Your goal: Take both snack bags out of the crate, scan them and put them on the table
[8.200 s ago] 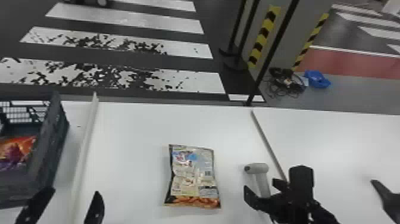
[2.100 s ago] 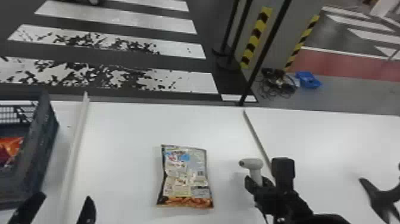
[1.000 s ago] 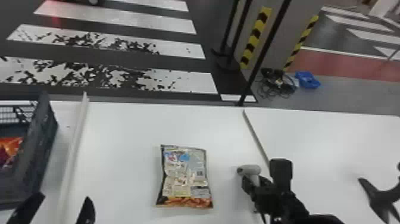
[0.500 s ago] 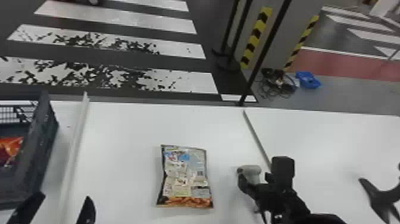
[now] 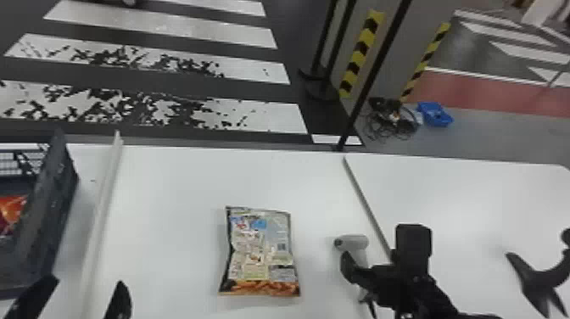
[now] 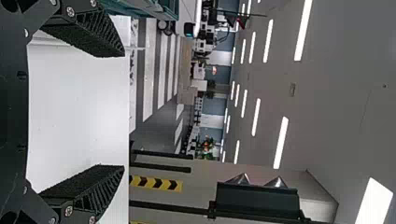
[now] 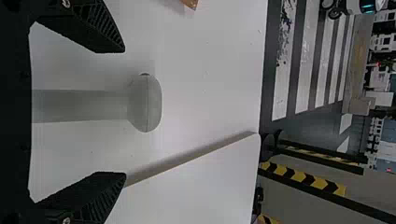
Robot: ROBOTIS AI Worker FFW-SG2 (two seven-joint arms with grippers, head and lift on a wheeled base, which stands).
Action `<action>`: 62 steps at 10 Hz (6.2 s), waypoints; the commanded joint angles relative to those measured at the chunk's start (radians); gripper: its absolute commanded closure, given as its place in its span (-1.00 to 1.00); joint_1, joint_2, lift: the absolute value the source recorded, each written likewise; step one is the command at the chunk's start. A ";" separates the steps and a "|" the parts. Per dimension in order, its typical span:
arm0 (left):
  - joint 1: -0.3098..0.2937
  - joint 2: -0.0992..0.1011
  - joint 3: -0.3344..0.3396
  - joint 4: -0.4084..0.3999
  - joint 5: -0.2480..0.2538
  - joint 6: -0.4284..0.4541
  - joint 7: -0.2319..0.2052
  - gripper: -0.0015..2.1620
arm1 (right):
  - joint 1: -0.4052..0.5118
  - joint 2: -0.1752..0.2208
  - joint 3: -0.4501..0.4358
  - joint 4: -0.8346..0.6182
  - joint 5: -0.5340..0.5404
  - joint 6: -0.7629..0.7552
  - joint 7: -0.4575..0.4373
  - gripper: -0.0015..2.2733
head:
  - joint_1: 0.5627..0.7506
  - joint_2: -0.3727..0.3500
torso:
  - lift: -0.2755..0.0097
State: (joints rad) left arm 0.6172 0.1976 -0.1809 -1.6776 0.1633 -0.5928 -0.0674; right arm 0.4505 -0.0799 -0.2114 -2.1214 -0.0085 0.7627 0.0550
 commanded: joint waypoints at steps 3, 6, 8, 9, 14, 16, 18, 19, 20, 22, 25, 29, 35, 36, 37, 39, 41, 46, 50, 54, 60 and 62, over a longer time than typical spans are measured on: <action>-0.004 0.000 0.001 0.006 0.004 0.000 0.000 -0.86 | 0.036 0.008 0.015 -0.169 -0.097 0.197 0.049 -0.94 | 0.41 -0.68 | 0.27; -0.007 -0.001 0.001 0.010 0.004 0.000 0.001 -0.86 | 0.034 0.012 0.044 -0.187 -0.137 0.228 0.129 -0.93 | 0.41 -0.45 | 0.27; -0.010 -0.001 0.001 0.016 0.004 0.000 0.001 -0.86 | 0.025 0.014 0.072 -0.187 -0.156 0.258 0.131 -0.95 | 0.41 -0.34 | 0.27; -0.010 -0.003 0.001 0.016 0.004 0.000 0.001 -0.86 | 0.017 0.017 0.081 -0.169 -0.174 0.258 0.131 -0.94 | 0.41 -0.29 | 0.27; -0.011 -0.001 0.001 0.019 0.004 0.000 0.003 -0.86 | -0.069 0.015 0.112 0.006 -0.215 0.267 0.180 -0.91 | 0.41 -0.11 | 0.27; -0.011 -0.003 0.001 0.019 0.004 0.000 0.003 -0.86 | -0.090 0.015 0.115 0.049 -0.215 0.267 0.186 -0.90 | 0.41 -0.07 | 0.27; -0.014 -0.003 0.001 0.022 0.004 0.000 0.003 -0.86 | -0.107 0.015 0.122 0.077 -0.214 0.264 0.192 -0.89 | 0.41 -0.06 | 0.27; -0.014 -0.003 0.001 0.022 0.005 0.000 0.005 -0.86 | -0.121 0.015 0.124 0.101 -0.214 0.261 0.192 -0.89 | 0.41 -0.05 | 0.27; -0.014 -0.001 0.001 0.024 0.007 0.000 0.005 -0.86 | -0.134 0.015 0.125 0.123 -0.214 0.261 0.200 -0.88 | 0.41 -0.05 | 0.27; -0.016 -0.001 0.003 0.027 0.007 0.000 0.006 -0.86 | -0.159 0.015 0.127 0.167 -0.205 0.255 0.215 -0.76 | 0.41 -0.03 | 0.27; -0.019 -0.003 0.005 0.027 0.007 0.000 0.006 -0.86 | -0.170 0.012 0.121 0.185 -0.179 0.249 0.226 0.80 | 0.41 -0.02 | 0.27; -0.019 -0.001 0.005 0.029 0.007 0.000 0.008 -0.86 | -0.177 0.008 0.113 0.233 -0.148 0.166 0.278 0.98 | 0.41 -0.08 | 0.27; -0.016 -0.001 0.005 0.022 0.009 0.000 0.009 -0.86 | -0.164 0.012 -0.052 0.179 -0.321 0.151 0.313 0.98 | 0.41 -0.15 | 0.27; -0.016 -0.001 0.005 0.021 0.007 0.000 0.009 -0.86 | -0.168 0.012 -0.094 0.167 -0.338 0.160 0.307 0.98 | 0.41 -0.21 | 0.27; -0.016 0.000 0.005 0.019 0.007 0.000 0.009 -0.86 | -0.188 0.011 -0.144 0.155 -0.360 0.194 0.302 0.98 | 0.41 -0.27 | 0.27; -0.014 -0.001 0.003 0.016 0.007 0.000 0.008 -0.86 | -0.233 0.006 -0.249 0.143 -0.383 0.267 0.299 0.98 | 0.41 -0.40 | 0.27; -0.013 0.000 0.005 0.013 0.007 0.000 0.008 -0.86 | -0.279 -0.015 -0.358 0.144 -0.409 0.301 0.278 0.98 | 0.41 -0.60 | 0.27; -0.010 0.002 0.008 0.013 0.007 0.000 0.008 -0.86 | -0.317 -0.078 -0.549 0.288 -0.395 0.197 0.187 0.98 | 0.41 -0.94 | 0.27; -0.010 0.002 0.009 0.015 0.007 0.000 0.009 -0.86 | -0.351 -0.144 -0.562 0.483 -0.353 0.065 0.117 0.98 | 0.41 -0.94 | 0.27; -0.011 0.002 0.011 0.019 0.009 0.000 0.009 -0.86 | -0.375 -0.173 -0.554 0.587 -0.338 0.019 0.068 0.98 | 0.41 -0.94 | 0.27; -0.014 0.003 0.011 0.021 0.013 0.000 0.009 -0.86 | -0.346 -0.161 -0.553 0.563 -0.332 -0.095 0.012 -0.95 | 0.41 -0.94 | 0.27; -0.014 0.002 0.011 0.019 0.013 0.000 0.009 -0.86 | -0.312 -0.133 -0.542 0.477 -0.332 -0.220 0.009 -0.95 | 0.41 -0.94 | 0.27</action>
State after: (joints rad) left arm 0.6028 0.1994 -0.1703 -1.6568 0.1764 -0.5928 -0.0569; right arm 0.1275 -0.2209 -0.7576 -1.6169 -0.3404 0.5779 0.0641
